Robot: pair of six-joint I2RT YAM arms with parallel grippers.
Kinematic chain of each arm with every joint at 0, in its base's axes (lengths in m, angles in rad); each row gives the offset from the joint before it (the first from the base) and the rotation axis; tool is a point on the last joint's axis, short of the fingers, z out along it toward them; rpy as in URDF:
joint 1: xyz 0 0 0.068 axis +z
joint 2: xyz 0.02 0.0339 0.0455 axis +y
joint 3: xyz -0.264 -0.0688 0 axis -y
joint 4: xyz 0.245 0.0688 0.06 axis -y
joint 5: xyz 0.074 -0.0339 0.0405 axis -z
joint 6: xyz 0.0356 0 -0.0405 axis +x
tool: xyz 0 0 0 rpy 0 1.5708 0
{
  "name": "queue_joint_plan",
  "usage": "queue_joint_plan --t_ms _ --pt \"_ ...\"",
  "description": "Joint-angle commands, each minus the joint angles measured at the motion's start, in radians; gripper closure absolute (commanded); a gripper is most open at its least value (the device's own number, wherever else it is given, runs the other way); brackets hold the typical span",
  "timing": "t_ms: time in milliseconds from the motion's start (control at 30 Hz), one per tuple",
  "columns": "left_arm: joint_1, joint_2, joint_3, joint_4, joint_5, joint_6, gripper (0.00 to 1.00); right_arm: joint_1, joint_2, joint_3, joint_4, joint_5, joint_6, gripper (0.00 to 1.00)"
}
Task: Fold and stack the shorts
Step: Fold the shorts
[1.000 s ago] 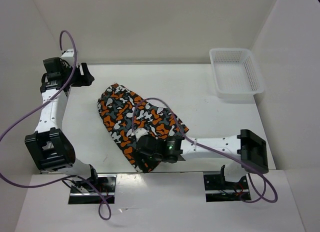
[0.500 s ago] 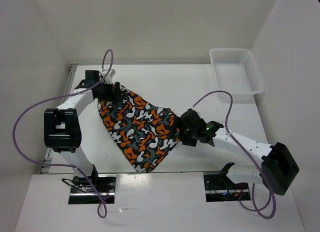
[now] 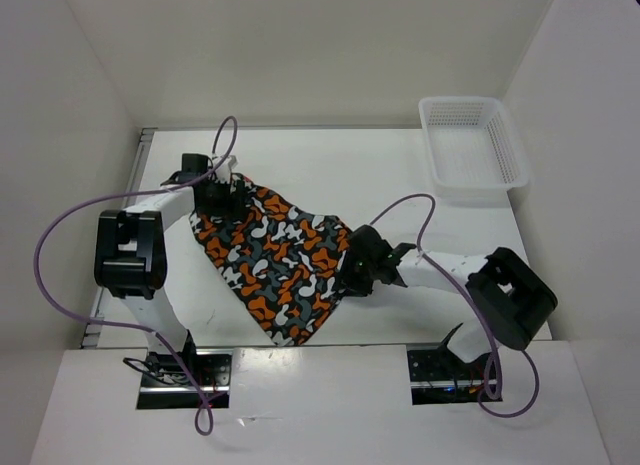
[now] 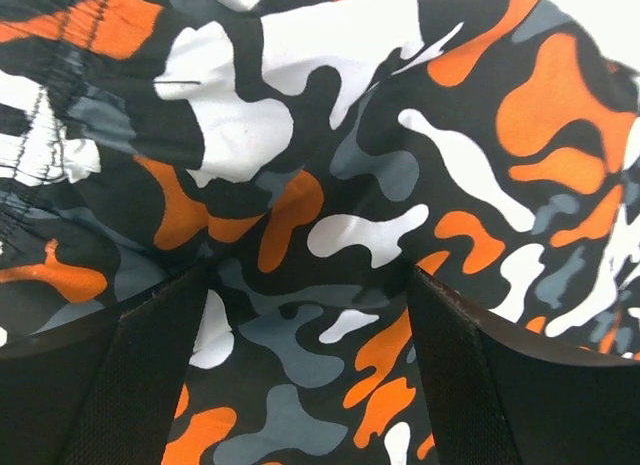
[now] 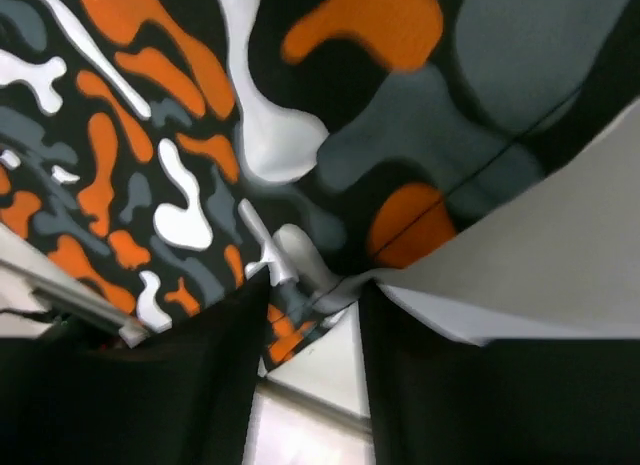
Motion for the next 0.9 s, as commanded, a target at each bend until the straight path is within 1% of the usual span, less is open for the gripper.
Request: queue_joint_plan --t_ms 0,33,133,167,200,233,267,300,333,367,400,433,467,500,533,600,667,700,733,800,833,867 --pt "-0.004 -0.048 -0.05 -0.035 -0.075 0.004 0.13 -0.039 0.07 0.017 0.071 0.041 -0.056 0.63" --pt "-0.004 -0.064 -0.066 -0.046 -0.087 0.004 0.15 -0.053 0.083 0.03 0.071 0.052 -0.071 0.69" --pt "0.016 -0.143 -0.13 -0.084 -0.118 0.004 0.16 -0.154 0.145 0.124 0.071 0.052 -0.141 0.88" --pt "0.026 -0.188 -0.145 -0.099 -0.118 0.004 0.16 -0.221 0.183 0.154 0.071 0.052 -0.183 0.9" --pt "0.026 -0.209 -0.156 -0.11 -0.118 0.004 0.16 -0.255 0.206 0.186 0.06 0.038 -0.203 0.9" --pt "0.026 -0.257 -0.165 -0.119 -0.118 0.004 0.16 -0.283 0.229 0.265 0.05 0.038 -0.223 0.89" --pt "0.026 -0.28 -0.175 -0.128 -0.118 0.004 0.16 -0.327 0.275 0.313 0.034 0.038 -0.252 0.86" --pt "0.026 -0.303 -0.187 -0.145 -0.109 0.004 0.16 -0.346 0.295 0.361 0.011 0.053 -0.261 0.8" --pt "0.026 -0.349 -0.187 -0.154 -0.109 0.004 0.16 -0.363 0.309 0.432 -0.004 0.053 -0.261 0.64" --pt "0.026 -0.373 -0.187 -0.176 -0.109 0.004 0.16 -0.389 0.309 0.456 -0.004 0.029 -0.272 0.5" --pt "0.026 -0.396 -0.187 -0.176 -0.109 0.004 0.14 -0.389 0.309 0.47 -0.004 0.012 -0.272 0.38" --pt "0.026 -0.442 -0.178 -0.19 -0.126 0.004 0.12 -0.401 0.292 0.488 -0.004 0.003 -0.272 0.31" --pt "0.04 -0.464 -0.178 -0.19 -0.138 0.004 0.1 -0.401 0.277 0.488 -0.004 0.003 -0.281 0.2" --pt "0.049 -0.479 -0.167 -0.19 -0.149 0.004 0.07 -0.401 0.243 0.488 -0.004 0.003 -0.281 0.17" --pt "0.075 -0.49 -0.155 -0.181 -0.158 0.004 0.01 -0.401 0.225 0.464 -0.018 0.003 -0.29 0.17" --pt "0.097 -0.469 -0.133 -0.171 -0.175 0.004 0.01 -0.401 0.152 0.418 -0.027 -0.017 -0.29 0.17" --pt "0.129 -0.389 -0.081 -0.171 -0.213 0.004 0.01 -0.401 0.087 0.319 -0.027 -0.026 -0.29 0.17" --pt "0.141 -0.359 -0.061 -0.171 -0.213 0.004 0.01 -0.401 0.018 0.253 -0.041 -0.027 -0.281 0.17" --pt "0.155 -0.302 -0.041 -0.159 -0.236 0.004 0.01 -0.401 -0.017 0.222 -0.041 -0.027 -0.272 0.17" --pt "0.166 -0.253 0.003 -0.147 -0.282 0.004 0.01 -0.401 -0.086 0.17 -0.078 -0.036 -0.272 0.17" --pt "0.166 -0.207 0.018 -0.13 -0.282 0.004 0.01 -0.401 -0.149 0.136 -0.091 -0.036 -0.261 0.17" --pt "0.184 -0.187 0.028 -0.115 -0.255 0.004 0.01 -0.401 -0.174 0.123 -0.108 -0.036 -0.261 0.17"
